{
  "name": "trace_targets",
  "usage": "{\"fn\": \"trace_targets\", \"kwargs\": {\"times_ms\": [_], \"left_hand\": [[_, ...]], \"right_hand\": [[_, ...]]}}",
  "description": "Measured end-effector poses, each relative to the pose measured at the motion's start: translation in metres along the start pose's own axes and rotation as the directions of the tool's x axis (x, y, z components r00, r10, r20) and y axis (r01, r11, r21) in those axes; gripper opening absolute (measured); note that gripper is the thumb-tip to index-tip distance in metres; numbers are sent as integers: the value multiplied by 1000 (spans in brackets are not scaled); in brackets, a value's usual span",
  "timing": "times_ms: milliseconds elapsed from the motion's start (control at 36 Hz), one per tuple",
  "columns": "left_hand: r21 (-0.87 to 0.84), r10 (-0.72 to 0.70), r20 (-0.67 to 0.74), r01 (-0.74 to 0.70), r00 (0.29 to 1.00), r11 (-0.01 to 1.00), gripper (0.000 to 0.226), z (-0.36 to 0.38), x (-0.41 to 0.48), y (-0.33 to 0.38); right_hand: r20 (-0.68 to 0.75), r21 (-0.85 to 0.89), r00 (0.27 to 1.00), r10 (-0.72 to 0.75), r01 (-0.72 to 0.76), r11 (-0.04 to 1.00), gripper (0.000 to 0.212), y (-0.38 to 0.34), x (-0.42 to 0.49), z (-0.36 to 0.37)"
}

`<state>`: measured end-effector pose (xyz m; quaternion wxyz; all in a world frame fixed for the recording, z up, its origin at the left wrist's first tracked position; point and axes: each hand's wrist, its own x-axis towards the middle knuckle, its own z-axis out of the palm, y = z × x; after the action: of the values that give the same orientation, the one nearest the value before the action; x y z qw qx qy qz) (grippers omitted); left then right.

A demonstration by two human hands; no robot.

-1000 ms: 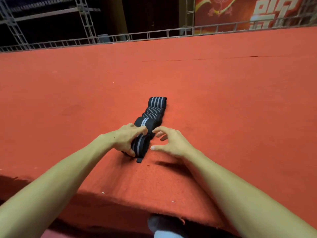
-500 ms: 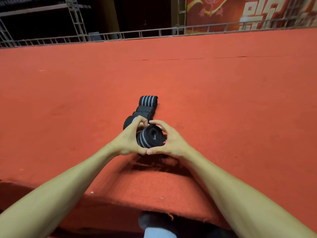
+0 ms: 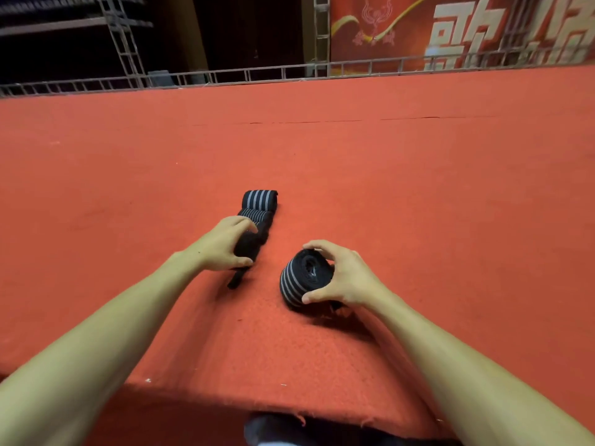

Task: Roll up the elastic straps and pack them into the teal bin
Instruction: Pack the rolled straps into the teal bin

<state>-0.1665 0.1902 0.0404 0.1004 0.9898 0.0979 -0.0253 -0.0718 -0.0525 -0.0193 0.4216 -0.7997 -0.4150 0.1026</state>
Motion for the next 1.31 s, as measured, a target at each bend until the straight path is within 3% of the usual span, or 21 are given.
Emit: {"fn": "trace_targets", "kwargs": {"times_ms": [194,333,472,639,889,1111,1306], "left_hand": [[-41,-42,99,46,994,998,84,21,39,-46],[-21,-30,90,32,996,999,96,38,63,-72],[285,66,49,-77,997,956,86,32,62,-54],[245,52,37,-59,998,968,70,34,59,-50],[315,-9,43,-5,999,949,84,31,59,-41],[214,-93,16,87,996,973,83,31,49,-36],[-20,-68,-59,67,996,998,85,32,27,-11]], "right_hand": [[14,0,999,34,-34,999,93,2,-3,0],[18,1,998,64,-64,998,94,5,-6,-3],[15,-1,995,98,-98,995,93,5,-11,-5],[11,40,993,118,-119,992,93,6,-16,-8],[-39,87,989,143,-139,987,96,17,-28,-19],[-86,96,983,160,-152,984,99,25,-47,-33],[-142,83,970,197,-186,979,98,33,-70,-57]]}}
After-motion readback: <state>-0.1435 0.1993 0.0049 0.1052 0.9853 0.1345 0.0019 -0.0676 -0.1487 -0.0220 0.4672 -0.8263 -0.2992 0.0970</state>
